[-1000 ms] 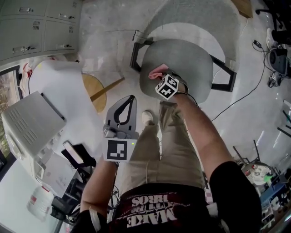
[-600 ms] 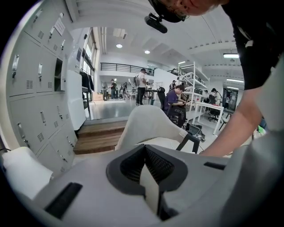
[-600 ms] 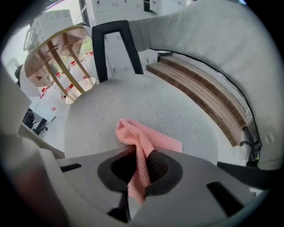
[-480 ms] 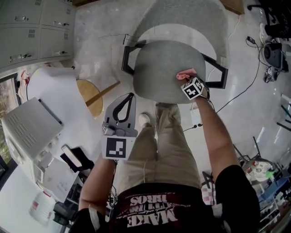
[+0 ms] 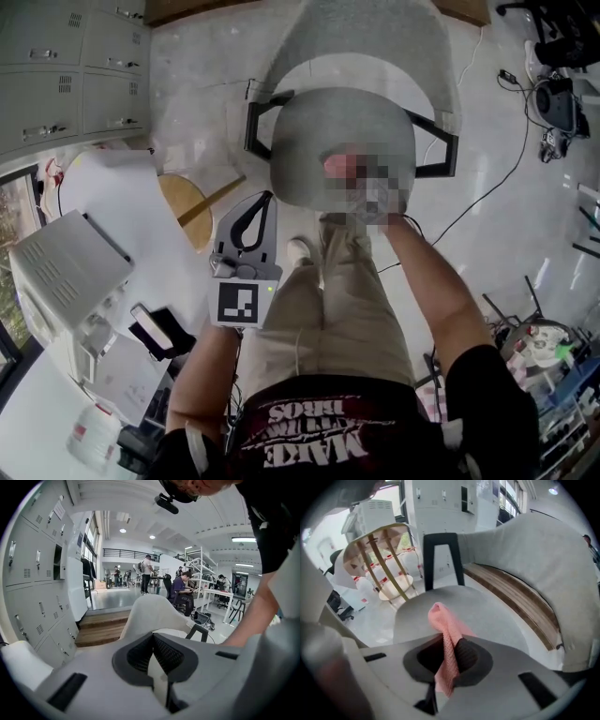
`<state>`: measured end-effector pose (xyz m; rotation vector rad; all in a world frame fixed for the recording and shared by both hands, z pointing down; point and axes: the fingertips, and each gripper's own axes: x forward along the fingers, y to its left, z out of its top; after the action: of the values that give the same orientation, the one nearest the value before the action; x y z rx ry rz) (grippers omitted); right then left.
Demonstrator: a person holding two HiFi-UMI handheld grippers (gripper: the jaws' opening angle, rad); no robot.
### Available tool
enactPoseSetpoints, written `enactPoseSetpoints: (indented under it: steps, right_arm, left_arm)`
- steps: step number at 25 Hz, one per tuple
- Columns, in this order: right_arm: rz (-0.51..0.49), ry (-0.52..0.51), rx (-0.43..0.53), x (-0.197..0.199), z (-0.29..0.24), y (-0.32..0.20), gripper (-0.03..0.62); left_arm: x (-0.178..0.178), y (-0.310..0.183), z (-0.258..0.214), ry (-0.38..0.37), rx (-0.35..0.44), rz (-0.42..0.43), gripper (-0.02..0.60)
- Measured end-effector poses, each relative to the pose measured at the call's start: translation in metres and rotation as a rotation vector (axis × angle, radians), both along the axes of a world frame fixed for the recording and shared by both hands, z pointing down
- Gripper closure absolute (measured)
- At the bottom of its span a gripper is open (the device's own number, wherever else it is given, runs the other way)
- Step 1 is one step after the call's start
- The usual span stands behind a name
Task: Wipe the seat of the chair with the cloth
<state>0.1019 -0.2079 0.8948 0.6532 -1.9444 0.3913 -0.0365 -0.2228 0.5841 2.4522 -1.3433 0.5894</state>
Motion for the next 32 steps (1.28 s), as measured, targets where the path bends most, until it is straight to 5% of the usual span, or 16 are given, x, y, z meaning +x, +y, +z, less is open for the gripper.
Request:
enactPoseSetpoints:
  steps: [6,11,15,21,28,32]
  right_arm:
    - [-0.259,-0.077,-0.070,-0.128,0.014,0.056,0.560]
    - [-0.343,-0.010,-0.094,-0.148,0.051,0.073,0.560]
    - [-0.216,-0.033,-0.132,-0.103,0.054,0.072,0.560]
    - [-0.061,0.043,-0.167,0.013,0.057,0.071,0.560]
    - [0.088,0.209,-0.243,0.118,0.059,0.088,0.562]
    - [0.078,0.317,-0.259,0.149,0.049,0.096,0.562]
  left_arm:
    - [-0.003,0.004,-0.001,-0.001,-0.010,-0.014,0.575]
    - [-0.009,0.014,0.007,-0.009,-0.017,-0.008,0.577]
    - [-0.018,0.028,0.011,-0.039,-0.049,0.008,0.575]
    - [-0.025,0.015,-0.006,-0.041,-0.020,-0.015,0.577]
    - [-0.014,0.002,-0.038,-0.053,0.032,0.002,0.575]
    - [-0.010,-0.001,-0.062,-0.044,0.070,-0.001,0.575]
